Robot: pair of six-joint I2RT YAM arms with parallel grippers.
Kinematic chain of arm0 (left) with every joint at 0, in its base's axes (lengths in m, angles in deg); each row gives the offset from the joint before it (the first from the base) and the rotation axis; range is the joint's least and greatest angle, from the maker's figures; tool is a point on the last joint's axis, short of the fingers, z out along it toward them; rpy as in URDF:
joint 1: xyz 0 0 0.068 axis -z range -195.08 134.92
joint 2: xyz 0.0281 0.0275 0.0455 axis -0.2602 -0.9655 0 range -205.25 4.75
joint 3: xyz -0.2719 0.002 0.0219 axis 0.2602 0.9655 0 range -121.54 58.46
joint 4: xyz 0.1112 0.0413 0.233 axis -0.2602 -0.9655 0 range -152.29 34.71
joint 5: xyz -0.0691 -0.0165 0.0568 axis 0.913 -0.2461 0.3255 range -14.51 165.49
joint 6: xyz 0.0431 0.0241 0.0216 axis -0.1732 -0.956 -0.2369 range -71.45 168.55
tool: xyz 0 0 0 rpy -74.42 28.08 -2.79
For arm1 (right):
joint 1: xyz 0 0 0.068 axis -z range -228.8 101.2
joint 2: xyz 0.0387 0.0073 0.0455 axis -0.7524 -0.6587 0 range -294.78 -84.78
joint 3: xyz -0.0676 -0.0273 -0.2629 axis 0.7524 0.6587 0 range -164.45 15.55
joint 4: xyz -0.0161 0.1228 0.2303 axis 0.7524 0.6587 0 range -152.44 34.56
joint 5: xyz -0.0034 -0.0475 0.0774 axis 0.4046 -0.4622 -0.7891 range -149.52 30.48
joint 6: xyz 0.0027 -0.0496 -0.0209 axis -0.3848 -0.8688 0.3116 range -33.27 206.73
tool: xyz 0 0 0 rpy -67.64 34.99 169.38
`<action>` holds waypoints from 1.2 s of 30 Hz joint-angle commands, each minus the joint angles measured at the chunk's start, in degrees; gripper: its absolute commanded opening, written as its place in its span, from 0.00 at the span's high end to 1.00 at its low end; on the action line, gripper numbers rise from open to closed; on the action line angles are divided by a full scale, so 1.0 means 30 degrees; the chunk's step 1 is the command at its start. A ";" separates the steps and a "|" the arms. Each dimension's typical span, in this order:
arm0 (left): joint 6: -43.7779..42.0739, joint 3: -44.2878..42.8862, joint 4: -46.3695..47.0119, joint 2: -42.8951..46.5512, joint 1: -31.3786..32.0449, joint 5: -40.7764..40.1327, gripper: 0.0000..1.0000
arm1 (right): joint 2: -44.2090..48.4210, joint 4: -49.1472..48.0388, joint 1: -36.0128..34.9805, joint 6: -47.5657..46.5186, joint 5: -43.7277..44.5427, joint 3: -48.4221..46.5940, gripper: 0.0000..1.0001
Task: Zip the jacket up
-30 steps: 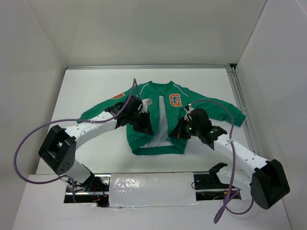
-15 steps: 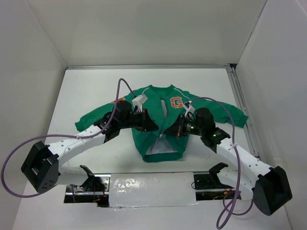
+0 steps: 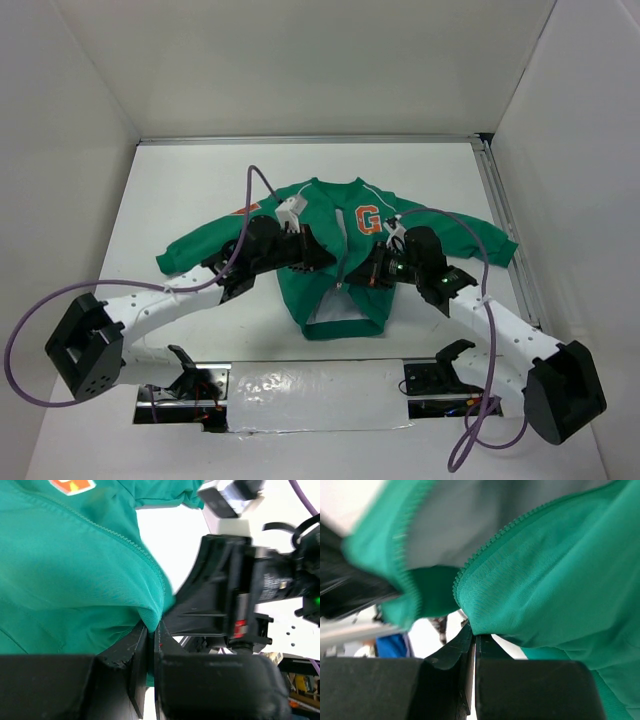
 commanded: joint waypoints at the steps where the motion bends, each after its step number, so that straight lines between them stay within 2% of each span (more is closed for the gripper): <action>1: -0.0730 -0.1562 -0.1593 -0.1125 0.0183 0.0856 0.96 | -0.0614 0.0885 0.0271 0.0194 0.2094 -0.0891 1.00; 3: -0.1023 -0.0979 -0.1367 -0.1888 0.0534 0.1945 1.00 | -0.1287 0.0035 0.0301 0.0224 0.2270 -0.0920 1.00; 5: -0.0790 -0.0480 -0.1511 -0.2503 0.0886 0.2272 0.99 | -0.2136 -0.0055 0.0213 0.0106 0.2882 -0.1300 1.00; 9: -0.0381 -0.0156 -0.2067 -0.3294 0.1501 0.1425 0.90 | -0.3659 -0.0377 0.0213 -0.0506 0.3298 -0.1798 1.00; 13: -0.0789 -0.0448 -0.2653 -0.4086 0.1852 0.1334 0.86 | -0.5297 -0.0232 0.0126 -0.1064 0.3442 -0.2529 1.00; 17: -0.1286 -0.0420 -0.2536 -0.4234 0.2000 0.1919 0.72 | -0.6268 -0.0465 0.0008 -0.1446 0.3179 -0.2737 1.00; 18: -0.1259 -0.0449 -0.2624 -0.4234 0.2029 0.1921 0.64 | -0.6444 -0.0494 0.0037 -0.1418 0.3063 -0.2766 1.00; 23: -0.1843 -0.1297 -0.4291 -0.4702 0.1971 0.1804 0.51 | -0.6973 -0.0962 -0.0080 -0.1272 0.2651 -0.2357 1.00; 28: -0.2519 -0.1941 -0.5933 -0.5403 0.1971 0.2506 0.49 | -0.7002 -0.1110 -0.0138 -0.1213 0.2564 -0.2005 1.00; 32: -0.2462 -0.2177 -0.5964 -0.6283 0.1971 0.3591 0.47 | -0.7002 -0.1227 -0.0225 -0.1154 0.2447 -0.1946 1.00; 34: -0.2314 -0.2382 -0.6227 -0.6576 0.1971 0.3300 0.51 | -0.6915 -0.1227 -0.0255 -0.1154 0.2505 -0.1917 1.00; 36: -0.2342 -0.2441 -0.6170 -0.6548 0.1971 0.3327 0.61 | -0.6798 -0.1198 -0.0285 -0.1183 0.2563 -0.1888 1.00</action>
